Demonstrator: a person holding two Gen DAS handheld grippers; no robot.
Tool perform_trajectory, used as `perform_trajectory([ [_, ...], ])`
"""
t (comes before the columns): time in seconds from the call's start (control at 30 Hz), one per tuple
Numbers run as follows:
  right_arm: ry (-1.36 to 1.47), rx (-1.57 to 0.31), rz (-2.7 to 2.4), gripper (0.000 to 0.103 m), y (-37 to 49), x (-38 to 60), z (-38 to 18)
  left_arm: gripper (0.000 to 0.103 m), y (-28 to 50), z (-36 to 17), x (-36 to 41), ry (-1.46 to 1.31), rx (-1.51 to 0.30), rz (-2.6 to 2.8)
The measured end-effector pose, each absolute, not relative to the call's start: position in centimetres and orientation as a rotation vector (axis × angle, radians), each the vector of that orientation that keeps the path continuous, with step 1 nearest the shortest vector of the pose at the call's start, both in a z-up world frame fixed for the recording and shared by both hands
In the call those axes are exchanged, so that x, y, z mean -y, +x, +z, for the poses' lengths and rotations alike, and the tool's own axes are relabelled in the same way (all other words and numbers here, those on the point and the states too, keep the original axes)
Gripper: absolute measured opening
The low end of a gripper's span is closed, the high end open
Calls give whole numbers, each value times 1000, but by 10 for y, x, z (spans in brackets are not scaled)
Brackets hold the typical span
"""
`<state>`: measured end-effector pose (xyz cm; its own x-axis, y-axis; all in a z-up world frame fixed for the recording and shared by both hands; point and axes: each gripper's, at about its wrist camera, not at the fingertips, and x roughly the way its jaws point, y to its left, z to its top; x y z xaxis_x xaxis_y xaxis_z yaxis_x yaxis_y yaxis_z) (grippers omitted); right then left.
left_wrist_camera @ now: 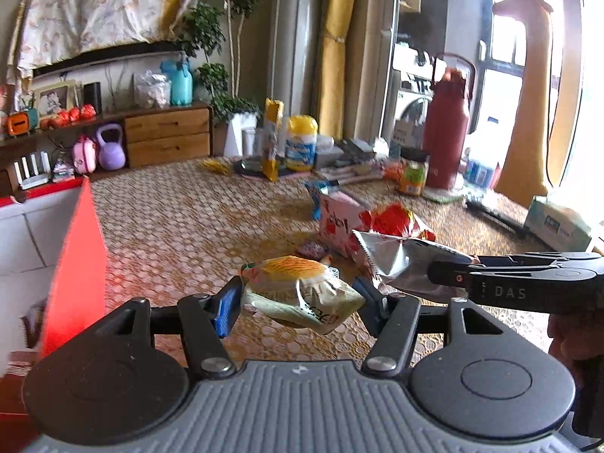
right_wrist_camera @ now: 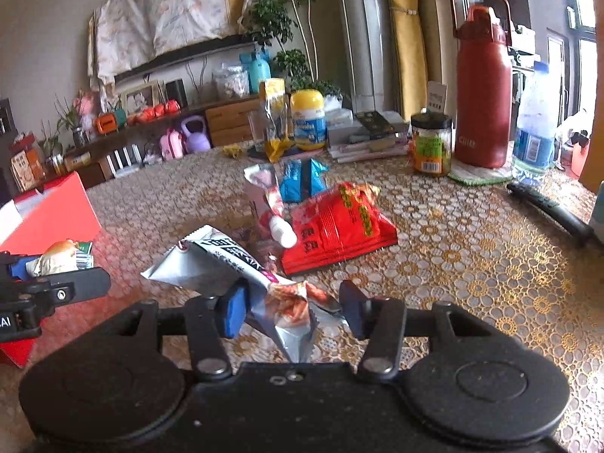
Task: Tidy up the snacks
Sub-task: 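Lift both held snacks and carry them over the white box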
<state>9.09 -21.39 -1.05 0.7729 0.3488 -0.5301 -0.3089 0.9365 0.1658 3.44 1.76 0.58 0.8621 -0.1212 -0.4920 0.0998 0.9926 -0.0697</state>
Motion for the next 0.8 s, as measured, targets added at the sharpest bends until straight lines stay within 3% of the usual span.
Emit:
perform_trajectory([
  [0.8, 12, -435, 517, 50, 62, 131, 56, 62, -22, 44, -107, -119, -384, 88],
])
